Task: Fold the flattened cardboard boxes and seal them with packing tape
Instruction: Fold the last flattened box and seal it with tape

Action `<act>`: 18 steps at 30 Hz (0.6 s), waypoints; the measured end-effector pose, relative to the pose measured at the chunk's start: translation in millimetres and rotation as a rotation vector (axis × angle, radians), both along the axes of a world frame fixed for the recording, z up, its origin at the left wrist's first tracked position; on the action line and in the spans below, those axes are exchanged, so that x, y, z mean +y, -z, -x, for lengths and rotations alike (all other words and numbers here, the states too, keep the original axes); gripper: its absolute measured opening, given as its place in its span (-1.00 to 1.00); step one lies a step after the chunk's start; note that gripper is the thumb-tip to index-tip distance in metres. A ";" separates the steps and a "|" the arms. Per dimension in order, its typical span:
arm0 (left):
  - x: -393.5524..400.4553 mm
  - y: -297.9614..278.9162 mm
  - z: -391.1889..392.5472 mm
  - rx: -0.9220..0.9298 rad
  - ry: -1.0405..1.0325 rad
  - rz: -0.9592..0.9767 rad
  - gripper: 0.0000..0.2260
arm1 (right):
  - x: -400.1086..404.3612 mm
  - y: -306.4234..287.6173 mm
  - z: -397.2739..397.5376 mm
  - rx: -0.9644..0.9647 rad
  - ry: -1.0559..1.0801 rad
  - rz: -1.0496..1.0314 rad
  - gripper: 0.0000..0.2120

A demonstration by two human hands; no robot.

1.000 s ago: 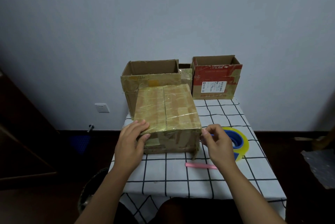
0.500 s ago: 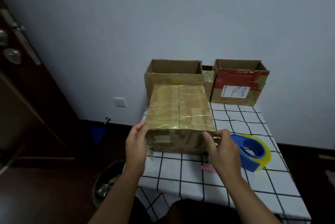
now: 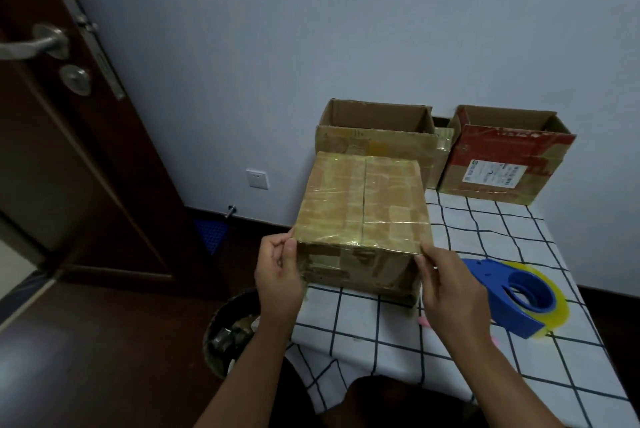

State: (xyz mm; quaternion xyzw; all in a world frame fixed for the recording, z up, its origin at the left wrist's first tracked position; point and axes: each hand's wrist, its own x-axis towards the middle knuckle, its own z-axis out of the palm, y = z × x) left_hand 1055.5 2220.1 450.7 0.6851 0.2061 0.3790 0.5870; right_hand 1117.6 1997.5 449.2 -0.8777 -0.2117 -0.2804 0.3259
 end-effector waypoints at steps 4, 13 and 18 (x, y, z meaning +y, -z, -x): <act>-10.8 3.7 -1.2 0.004 -0.111 -0.132 -0.86 | 1.7 1.2 -0.6 -0.019 0.003 -0.004 -0.65; -9.6 10.5 -4.3 -0.017 -0.168 -0.074 -0.82 | 1.8 1.6 -2.1 -0.024 0.010 0.002 -0.65; 25.2 -1.3 -6.3 0.050 0.121 0.136 -0.87 | -6.3 -4.9 -7.8 0.005 -0.007 0.027 -0.72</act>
